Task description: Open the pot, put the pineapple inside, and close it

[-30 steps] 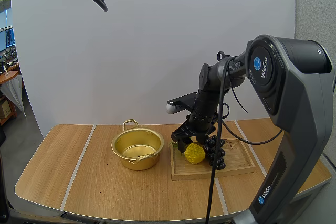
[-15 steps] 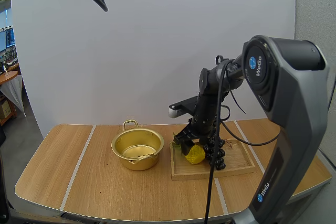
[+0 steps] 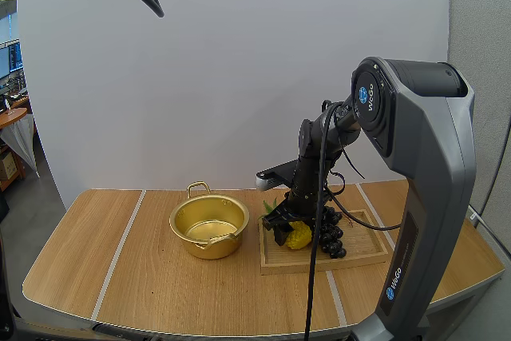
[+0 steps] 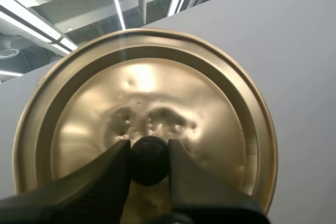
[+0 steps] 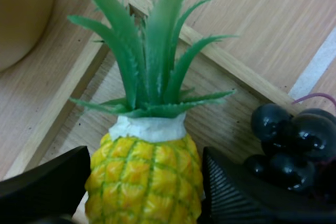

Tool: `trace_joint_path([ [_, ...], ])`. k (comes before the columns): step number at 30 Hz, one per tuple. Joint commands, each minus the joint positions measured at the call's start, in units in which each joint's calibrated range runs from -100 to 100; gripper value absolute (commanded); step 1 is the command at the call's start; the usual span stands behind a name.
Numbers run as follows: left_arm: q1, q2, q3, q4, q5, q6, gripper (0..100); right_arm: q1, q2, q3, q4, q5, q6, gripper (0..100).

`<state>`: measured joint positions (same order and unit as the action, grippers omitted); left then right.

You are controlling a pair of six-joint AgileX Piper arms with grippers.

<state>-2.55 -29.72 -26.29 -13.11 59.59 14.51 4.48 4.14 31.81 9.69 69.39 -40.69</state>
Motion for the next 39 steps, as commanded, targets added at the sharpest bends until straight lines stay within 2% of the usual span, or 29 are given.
trace_joint_path([
  [1, -0.12, -0.2, -0.4, 0.3, -1.9, -0.6, 0, 0.0, -0.1, -0.4, -0.2, -0.8, 0.0, 100],
  [3, -0.12, -0.2, -0.4, 0.3, -1.9, -0.6, 0, 0.0, -0.1, -0.4, -0.2, -0.1, 0.0, 100],
  [8, -0.12, -0.2, -0.4, 0.3, -1.9, -0.6, 0, 0.0, -1.0, -0.4, 0.0, 2.5, 0.0, 14],
  [9, -0.12, -0.2, -0.4, 0.3, -1.9, -0.6, 0, 0.0, -1.7, -0.4, 0.0, 2.5, 0.0, 0],
  [23, -0.12, -0.2, -0.4, 0.3, -1.9, -0.6, 0, 0.5, -21.4, -0.4, 1.0, 4.8, 0.1, 0],
  [28, -0.12, -0.2, -0.4, 0.3, -1.9, -0.6, 0, 4.1, -24.0, -2.8, 1.1, 8.6, 0.6, 0],
  [32, -0.12, -0.2, -0.4, 0.3, -1.9, -0.6, 0, 7.4, -23.4, -6.0, 1.1, 8.9, 3.8, 0],
  [39, -0.12, -0.2, -0.4, 0.3, -1.9, -0.6, 0, 13.2, -18.2, -11.6, 1.1, 9.4, 8.2, 0],
])
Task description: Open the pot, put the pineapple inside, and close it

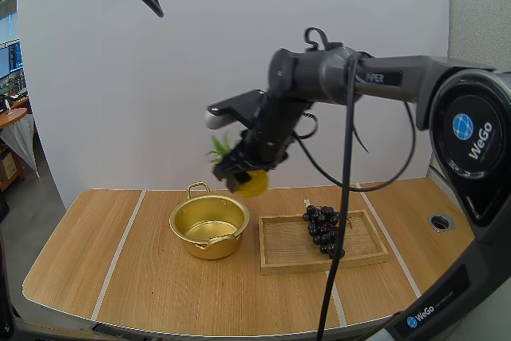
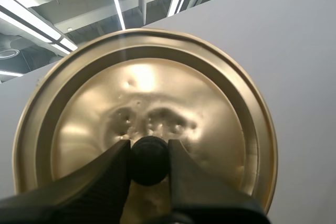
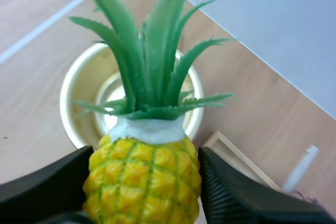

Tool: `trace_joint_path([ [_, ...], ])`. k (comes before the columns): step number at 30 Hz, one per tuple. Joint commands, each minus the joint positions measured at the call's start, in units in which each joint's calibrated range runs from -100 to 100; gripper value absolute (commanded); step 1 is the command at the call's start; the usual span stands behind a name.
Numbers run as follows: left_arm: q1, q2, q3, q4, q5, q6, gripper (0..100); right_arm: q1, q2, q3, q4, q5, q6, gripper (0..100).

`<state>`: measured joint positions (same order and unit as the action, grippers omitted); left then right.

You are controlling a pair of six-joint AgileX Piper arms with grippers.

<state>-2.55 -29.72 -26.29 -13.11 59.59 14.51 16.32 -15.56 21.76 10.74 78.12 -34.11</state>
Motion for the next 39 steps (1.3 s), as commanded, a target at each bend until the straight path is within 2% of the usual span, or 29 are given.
trace_joint_path([
  [1, -0.12, -0.2, -0.4, 0.3, -1.9, -0.6, 0, 2.0, 2.4, -2.1, 0.0, 0.7, 2.0, 0],
  [8, -0.12, -0.2, -0.4, 0.3, -1.9, -0.6, 0, 4.5, 9.4, -3.7, 0.0, -0.9, 3.9, 0],
  [18, -0.12, -0.2, -0.4, 0.3, -1.9, -0.6, 0, 4.5, 17.6, -3.7, -0.1, -3.6, 3.9, 0],
  [23, -0.12, -0.2, -0.4, 0.3, -1.9, -0.6, 0, 4.5, 20.0, -3.7, -2.7, -6.8, 5.4, 0],
  [39, -0.12, -0.2, -0.4, 0.3, -1.9, -0.6, 0, 4.5, 23.6, -3.7, -4.1, -6.0, 6.9, 0],
])
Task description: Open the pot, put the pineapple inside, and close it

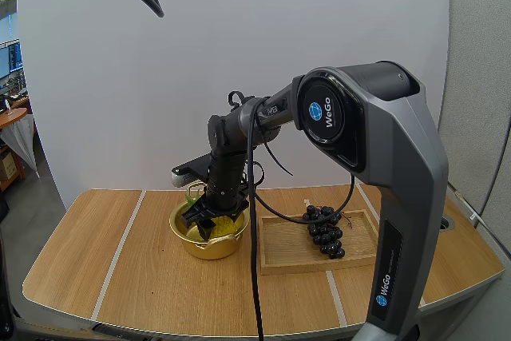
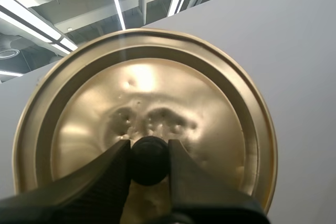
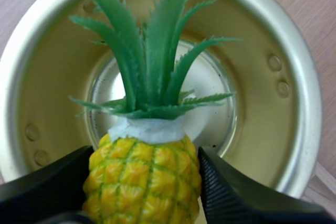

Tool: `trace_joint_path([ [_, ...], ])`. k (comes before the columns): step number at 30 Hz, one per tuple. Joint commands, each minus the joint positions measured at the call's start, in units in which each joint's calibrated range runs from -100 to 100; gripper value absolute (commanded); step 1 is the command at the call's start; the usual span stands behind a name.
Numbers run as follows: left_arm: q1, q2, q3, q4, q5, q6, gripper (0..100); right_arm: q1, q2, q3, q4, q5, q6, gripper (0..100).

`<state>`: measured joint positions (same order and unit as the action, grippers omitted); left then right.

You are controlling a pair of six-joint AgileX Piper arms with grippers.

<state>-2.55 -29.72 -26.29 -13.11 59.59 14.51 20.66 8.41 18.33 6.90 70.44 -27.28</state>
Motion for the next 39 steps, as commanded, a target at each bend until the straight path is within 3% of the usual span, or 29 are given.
trace_joint_path([
  [1, -0.12, -0.2, -0.4, 0.3, -1.9, -0.6, 0, 0.1, -0.3, -0.2, 0.0, 2.1, 0.1, 0],
  [6, -0.12, -0.2, -0.4, 0.3, -1.9, -0.6, 0, 0.1, -0.3, -0.2, 1.6, 3.5, -0.3, 3],
  [8, -0.12, -0.2, -0.4, 0.3, -1.9, -0.6, 0, 0.1, -0.3, -0.2, 1.8, 3.5, -0.6, 27],
  [11, -0.12, -0.2, -0.4, 0.3, -1.9, -0.6, 0, 0.1, -0.3, -0.2, 0.9, 3.7, -0.6, 74],
  [12, -0.12, -0.2, -0.4, 0.3, -1.9, -0.6, 0, 0.1, -0.3, -0.2, 0.2, 3.7, -0.3, 95],
  [13, -0.12, -0.2, -0.4, 0.3, -1.9, -0.6, 0, 0.1, -0.3, -0.2, -0.4, 3.7, 0.1, 100],
  [23, -0.12, -0.2, -0.4, 0.3, -1.9, -0.6, 0, 0.1, -6.0, -0.2, -0.9, 4.8, 0.5, 100],
  [39, -0.12, -0.2, -0.4, 0.3, -1.9, -0.6, 0, 0.1, -37.3, -0.1, -1.6, 20.4, 0.1, 100],
])
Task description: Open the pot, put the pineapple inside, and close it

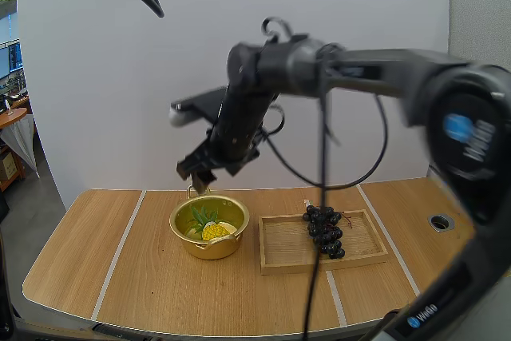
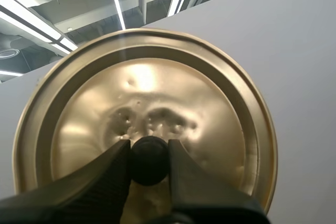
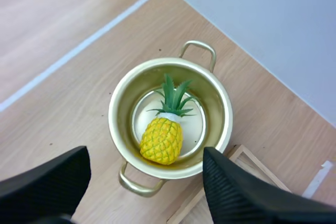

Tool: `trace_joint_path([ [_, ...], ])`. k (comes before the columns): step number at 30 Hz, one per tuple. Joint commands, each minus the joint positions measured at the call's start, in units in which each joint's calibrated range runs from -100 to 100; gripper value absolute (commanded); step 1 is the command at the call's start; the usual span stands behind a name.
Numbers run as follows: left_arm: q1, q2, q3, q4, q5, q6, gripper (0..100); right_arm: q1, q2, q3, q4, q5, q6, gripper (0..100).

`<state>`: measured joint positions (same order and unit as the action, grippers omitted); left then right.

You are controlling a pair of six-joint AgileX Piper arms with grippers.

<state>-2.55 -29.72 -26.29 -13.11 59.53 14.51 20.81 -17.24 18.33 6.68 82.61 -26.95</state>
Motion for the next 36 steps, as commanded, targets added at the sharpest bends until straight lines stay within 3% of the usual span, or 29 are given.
trace_joint_path([
  [1, -0.12, -0.2, -0.4, 0.3, -1.9, -0.6, 0, 0.0, -13.3, 0.2, -1.5, 9.5, -0.2, 100],
  [6, -0.12, -0.2, -0.4, 0.3, -1.9, -0.6, 0, 0.0, -23.6, 5.5, -2.8, 9.8, -0.2, 100],
  [7, -0.12, -0.2, -0.4, 0.3, -1.9, -0.6, 0, 0.0, -25.6, 6.8, -3.2, 9.8, -0.2, 93],
  [9, -0.12, -0.2, -0.4, 0.3, -1.9, -0.6, 0, 0.0, -28.9, 9.1, -3.3, 10.5, -0.2, 57],
  [10, -0.12, -0.2, -0.4, 0.3, -1.9, -0.6, 0, 0.0, -31.1, 10.4, -3.3, 10.9, -0.2, 32],
  [12, -0.12, -0.2, -0.4, 0.3, -1.9, -0.6, 0, 0.0, -34.4, 12.0, -3.2, 11.1, -0.2, 0],
  [25, -0.12, -0.2, -0.4, 0.3, -1.9, -0.6, 0, 0.0, -51.4, 13.9, -2.7, 13.7, -0.2, 0],
  [36, -0.12, -0.2, -0.4, 0.3, -1.9, -0.6, 0, 0.0, -55.0, 14.1, -2.7, 17.4, -0.2, 0],
])
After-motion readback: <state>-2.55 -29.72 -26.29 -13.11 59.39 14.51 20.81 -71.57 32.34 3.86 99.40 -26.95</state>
